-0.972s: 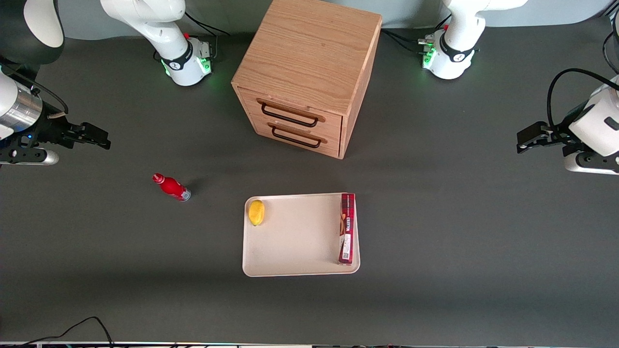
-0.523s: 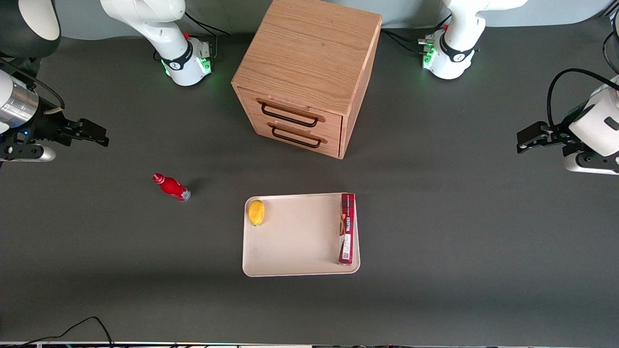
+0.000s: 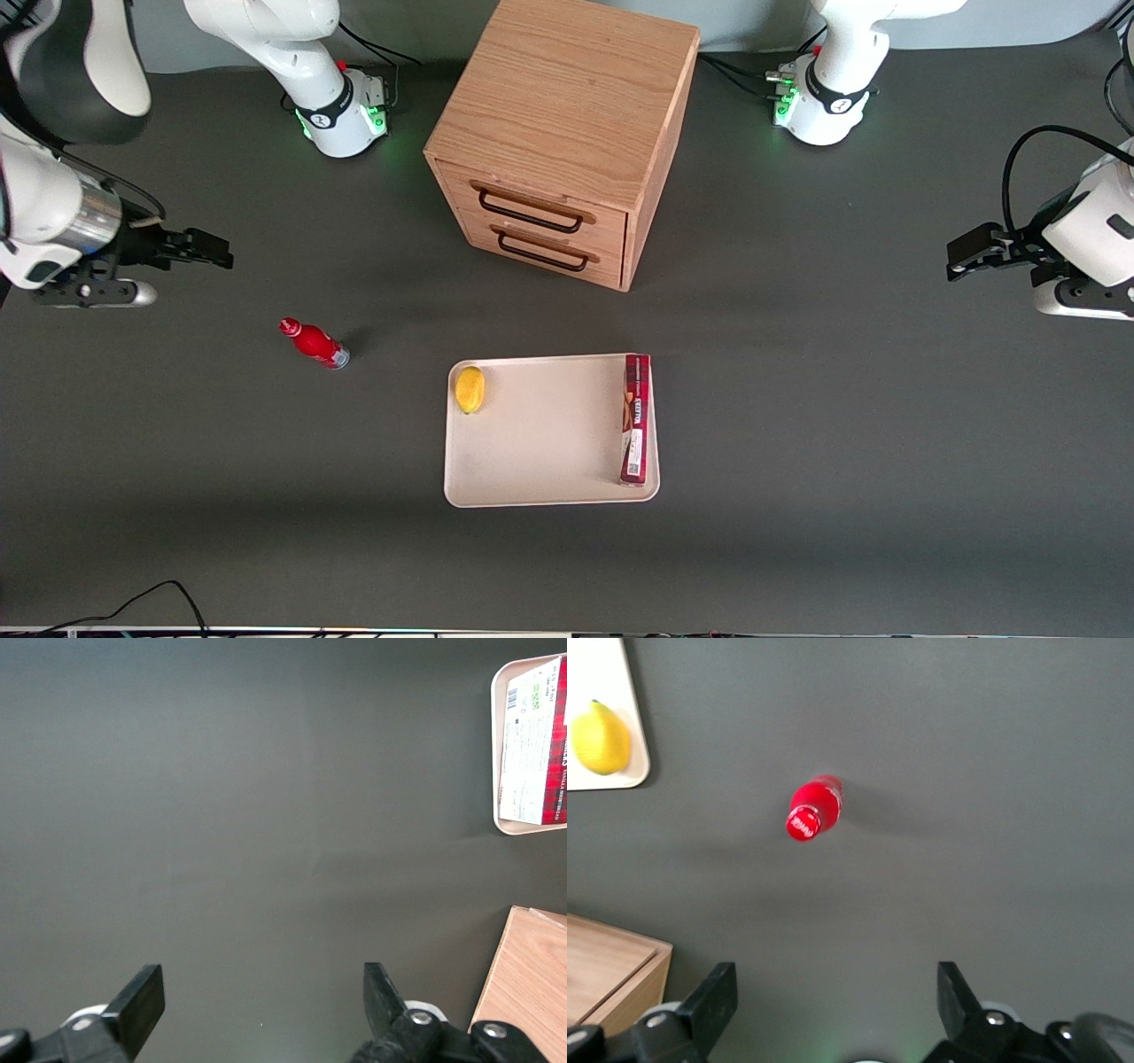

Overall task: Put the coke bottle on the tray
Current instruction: 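Move the open right gripper down over the red Coca-Cola bottle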

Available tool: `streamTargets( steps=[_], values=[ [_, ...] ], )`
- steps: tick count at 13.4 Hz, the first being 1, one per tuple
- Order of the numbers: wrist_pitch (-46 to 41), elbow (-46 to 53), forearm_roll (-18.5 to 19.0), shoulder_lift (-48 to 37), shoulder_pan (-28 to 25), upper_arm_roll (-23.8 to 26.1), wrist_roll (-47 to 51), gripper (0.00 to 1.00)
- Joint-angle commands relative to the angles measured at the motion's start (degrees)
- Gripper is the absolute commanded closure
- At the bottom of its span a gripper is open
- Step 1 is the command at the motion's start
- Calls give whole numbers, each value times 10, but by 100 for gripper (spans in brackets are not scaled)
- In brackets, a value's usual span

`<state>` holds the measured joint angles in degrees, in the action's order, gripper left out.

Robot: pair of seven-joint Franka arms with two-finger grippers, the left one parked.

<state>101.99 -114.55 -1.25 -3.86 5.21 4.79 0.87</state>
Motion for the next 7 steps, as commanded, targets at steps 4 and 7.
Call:
streamTargets(
  steps=[4, 7],
  values=[
    [195, -167, -14, -28, 9, 19, -14, 0],
    [261, -195, -14, -11, 11, 19, -13, 0]
  ],
)
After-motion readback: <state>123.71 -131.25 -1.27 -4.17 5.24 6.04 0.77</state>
